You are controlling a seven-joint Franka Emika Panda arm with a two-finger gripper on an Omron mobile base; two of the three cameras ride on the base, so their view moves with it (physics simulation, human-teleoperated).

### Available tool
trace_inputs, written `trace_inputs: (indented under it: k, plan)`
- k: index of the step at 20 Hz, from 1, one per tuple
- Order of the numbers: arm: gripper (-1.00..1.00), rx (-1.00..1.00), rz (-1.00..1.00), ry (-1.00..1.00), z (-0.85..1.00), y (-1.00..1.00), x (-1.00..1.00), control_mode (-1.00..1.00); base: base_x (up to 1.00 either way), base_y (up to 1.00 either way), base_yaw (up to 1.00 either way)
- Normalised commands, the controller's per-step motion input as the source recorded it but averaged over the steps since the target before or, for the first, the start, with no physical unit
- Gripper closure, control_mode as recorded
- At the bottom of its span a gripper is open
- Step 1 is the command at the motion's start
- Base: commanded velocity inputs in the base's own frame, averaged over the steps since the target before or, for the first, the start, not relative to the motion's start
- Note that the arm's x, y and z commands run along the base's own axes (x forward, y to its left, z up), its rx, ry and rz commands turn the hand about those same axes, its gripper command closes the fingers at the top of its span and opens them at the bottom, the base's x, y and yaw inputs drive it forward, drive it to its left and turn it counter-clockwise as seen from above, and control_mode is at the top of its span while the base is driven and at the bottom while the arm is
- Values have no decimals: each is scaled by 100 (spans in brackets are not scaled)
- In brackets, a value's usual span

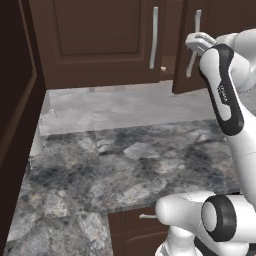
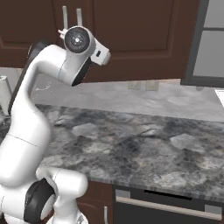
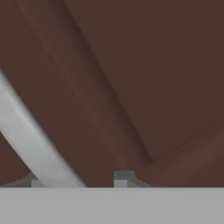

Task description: Open the cabinet. Pick the dish brush and place it next to the sink. Then close the cabinet.

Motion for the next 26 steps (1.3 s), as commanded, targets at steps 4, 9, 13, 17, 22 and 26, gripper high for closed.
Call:
trace_inputs:
  k: [4, 9, 13, 17, 22, 26]
  plan:
    - [100, 10, -5, -5, 0, -100, -70, -100, 0, 0, 0]
    - [100, 6, -4, -2, 0, -100, -54, -100, 0, 0, 0]
    - [100, 1, -3, 0, 0, -100, -44, -100, 0, 0, 0]
    - [100, 1, -4, 0, 0, -100, -46, -100, 0, 0, 0]
    - [100, 2, -4, 0, 0, -100, -46, -100, 0, 0, 0]
    - [100, 0, -5, 0, 0, -100, -41, -100, 0, 0, 0]
